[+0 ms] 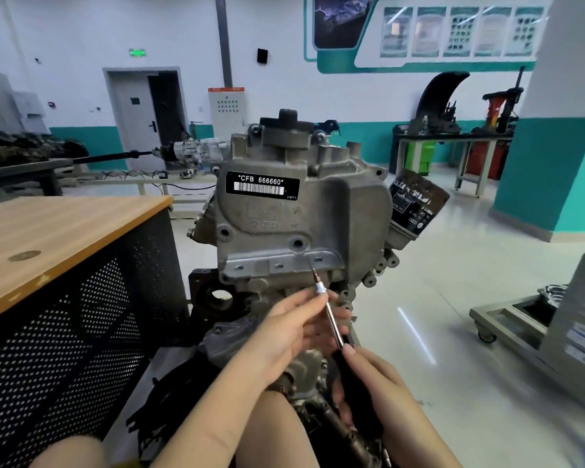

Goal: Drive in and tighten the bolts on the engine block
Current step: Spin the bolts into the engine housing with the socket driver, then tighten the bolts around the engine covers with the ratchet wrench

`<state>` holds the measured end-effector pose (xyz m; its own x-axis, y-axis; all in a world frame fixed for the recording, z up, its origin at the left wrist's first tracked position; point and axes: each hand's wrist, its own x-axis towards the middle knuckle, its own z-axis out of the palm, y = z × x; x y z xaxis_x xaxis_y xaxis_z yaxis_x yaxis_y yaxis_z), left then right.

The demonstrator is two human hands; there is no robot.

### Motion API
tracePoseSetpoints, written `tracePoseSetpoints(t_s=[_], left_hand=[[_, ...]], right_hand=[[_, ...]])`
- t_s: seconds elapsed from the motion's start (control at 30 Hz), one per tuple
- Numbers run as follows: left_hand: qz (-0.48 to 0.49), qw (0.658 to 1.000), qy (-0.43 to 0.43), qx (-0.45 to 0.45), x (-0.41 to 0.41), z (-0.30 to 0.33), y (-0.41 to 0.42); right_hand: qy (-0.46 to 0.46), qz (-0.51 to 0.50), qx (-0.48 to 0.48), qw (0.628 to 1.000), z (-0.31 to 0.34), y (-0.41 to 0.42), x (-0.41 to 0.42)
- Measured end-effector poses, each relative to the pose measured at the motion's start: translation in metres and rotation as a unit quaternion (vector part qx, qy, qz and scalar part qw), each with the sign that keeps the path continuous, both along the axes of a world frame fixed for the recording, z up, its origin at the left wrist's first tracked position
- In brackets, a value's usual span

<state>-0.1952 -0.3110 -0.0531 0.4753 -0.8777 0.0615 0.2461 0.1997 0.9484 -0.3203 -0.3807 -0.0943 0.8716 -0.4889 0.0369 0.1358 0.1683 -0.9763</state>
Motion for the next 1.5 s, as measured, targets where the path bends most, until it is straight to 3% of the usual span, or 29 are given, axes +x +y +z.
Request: tracePoseSetpoints(t_s=[0.2, 0.43, 0.6, 0.77, 1.03, 1.3, 1.37, 1.4, 1.43, 1.47, 1.5], left_hand=[[0.076, 0.996, -0.02, -0.043, 0.012, 0.002, 0.013], [0.071, 0.996, -0.025, -0.056, 0.019, 0.007, 0.023], [0.119, 0.989, -0.021, -0.081, 0.034, 0.023, 0.048], [0.217, 0.971, -0.003, -0.097, 0.075, 0.038, 0.112], [0.412, 0.909, 0.032, -0.051, 0.111, 0.057, 0.238], [0.485, 0.874, -0.019, 0.032, 0.111, 0.062, 0.328], [0.548, 0.821, -0.12, 0.105, 0.108, 0.063, 0.358], [0.588, 0.761, -0.205, 0.181, 0.106, 0.064, 0.378], [0.614, 0.663, -0.302, 0.303, 0.106, 0.063, 0.401], [0.599, 0.543, -0.372, 0.456, 0.106, 0.061, 0.423], [0.554, 0.443, -0.39, 0.587, 0.108, 0.058, 0.444]], right_hand=[[0.007, 0.007, -0.035, 0.999, 0.016, 0.012, 0.007], [0.02, 0.0, -0.066, 0.998, 0.03, 0.022, 0.013], [0.006, 0.023, -0.085, 0.996, 0.049, 0.041, 0.044], [-0.025, 0.134, -0.081, 0.987, 0.065, 0.09, 0.106], [-0.006, 0.32, 0.012, 0.947, 0.072, 0.216, 0.191], [0.01, 0.419, 0.017, 0.908, 0.074, 0.294, 0.209], [0.014, 0.431, -0.002, 0.902, 0.074, 0.298, 0.21], [0.014, 0.436, -0.01, 0.9, 0.074, 0.298, 0.211], [0.012, 0.44, -0.016, 0.898, 0.073, 0.297, 0.21], [0.01, 0.441, -0.021, 0.897, 0.073, 0.295, 0.211], [0.012, 0.44, -0.024, 0.898, 0.072, 0.294, 0.211]])
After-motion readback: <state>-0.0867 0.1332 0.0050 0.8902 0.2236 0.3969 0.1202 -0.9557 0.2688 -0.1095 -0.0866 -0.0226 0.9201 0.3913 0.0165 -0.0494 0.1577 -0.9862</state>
